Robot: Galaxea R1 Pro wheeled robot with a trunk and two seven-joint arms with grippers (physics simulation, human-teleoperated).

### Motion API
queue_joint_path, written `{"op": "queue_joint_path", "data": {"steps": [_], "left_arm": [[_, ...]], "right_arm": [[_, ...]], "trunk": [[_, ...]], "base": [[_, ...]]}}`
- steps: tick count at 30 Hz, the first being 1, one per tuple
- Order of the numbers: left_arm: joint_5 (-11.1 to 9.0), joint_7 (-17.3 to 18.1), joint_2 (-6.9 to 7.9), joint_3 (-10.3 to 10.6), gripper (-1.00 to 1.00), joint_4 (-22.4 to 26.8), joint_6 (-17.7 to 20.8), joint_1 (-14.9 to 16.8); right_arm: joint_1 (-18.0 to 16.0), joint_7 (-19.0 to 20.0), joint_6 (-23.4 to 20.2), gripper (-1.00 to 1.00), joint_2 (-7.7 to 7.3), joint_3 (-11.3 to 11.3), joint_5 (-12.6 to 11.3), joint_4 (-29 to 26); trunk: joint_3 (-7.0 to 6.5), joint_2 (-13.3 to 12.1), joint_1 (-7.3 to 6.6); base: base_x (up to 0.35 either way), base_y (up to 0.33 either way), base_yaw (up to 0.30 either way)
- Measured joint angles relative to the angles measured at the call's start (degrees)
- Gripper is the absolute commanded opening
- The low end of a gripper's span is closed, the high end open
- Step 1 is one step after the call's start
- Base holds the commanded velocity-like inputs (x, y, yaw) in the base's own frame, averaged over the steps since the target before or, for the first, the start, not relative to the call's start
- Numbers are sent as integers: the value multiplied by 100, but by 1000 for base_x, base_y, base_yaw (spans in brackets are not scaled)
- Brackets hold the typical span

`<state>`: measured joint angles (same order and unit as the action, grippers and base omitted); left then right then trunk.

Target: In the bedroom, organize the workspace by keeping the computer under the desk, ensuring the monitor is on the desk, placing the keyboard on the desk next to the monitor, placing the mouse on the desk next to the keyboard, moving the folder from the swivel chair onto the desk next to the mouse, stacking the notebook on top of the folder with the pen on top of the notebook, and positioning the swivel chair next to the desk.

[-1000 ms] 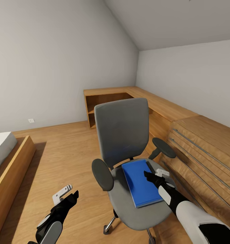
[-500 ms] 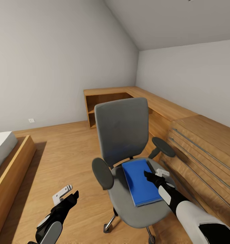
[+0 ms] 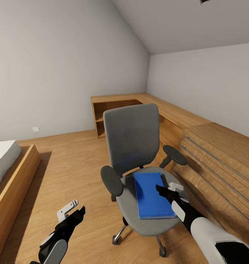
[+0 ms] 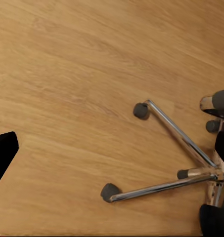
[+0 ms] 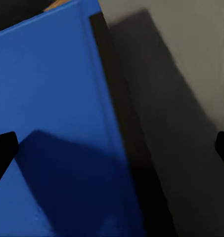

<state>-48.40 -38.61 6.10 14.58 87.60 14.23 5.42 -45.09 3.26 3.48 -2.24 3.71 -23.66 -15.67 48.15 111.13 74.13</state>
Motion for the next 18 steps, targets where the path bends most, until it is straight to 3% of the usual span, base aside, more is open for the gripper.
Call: {"op": "queue_joint_path", "data": {"steps": [4,14,18], "left_arm": [[3,-3,0,0,100,0,-3,-2],[4,-9,0,0,100,-1,-4,-1],[4,-7,0,0,100,0,-4,0]], "right_arm": [[0,1,0,100,0,-1,0,-2],[0,3,-1,100,0,-1,0,-4],[0,2,0,100,-3,-2,0,-7]], "trunk": [[0,0,-1],[0,0,-2],[0,0,0]], "base": [[-218,0,0],[-50,0,0],[-216,0,0]]}}
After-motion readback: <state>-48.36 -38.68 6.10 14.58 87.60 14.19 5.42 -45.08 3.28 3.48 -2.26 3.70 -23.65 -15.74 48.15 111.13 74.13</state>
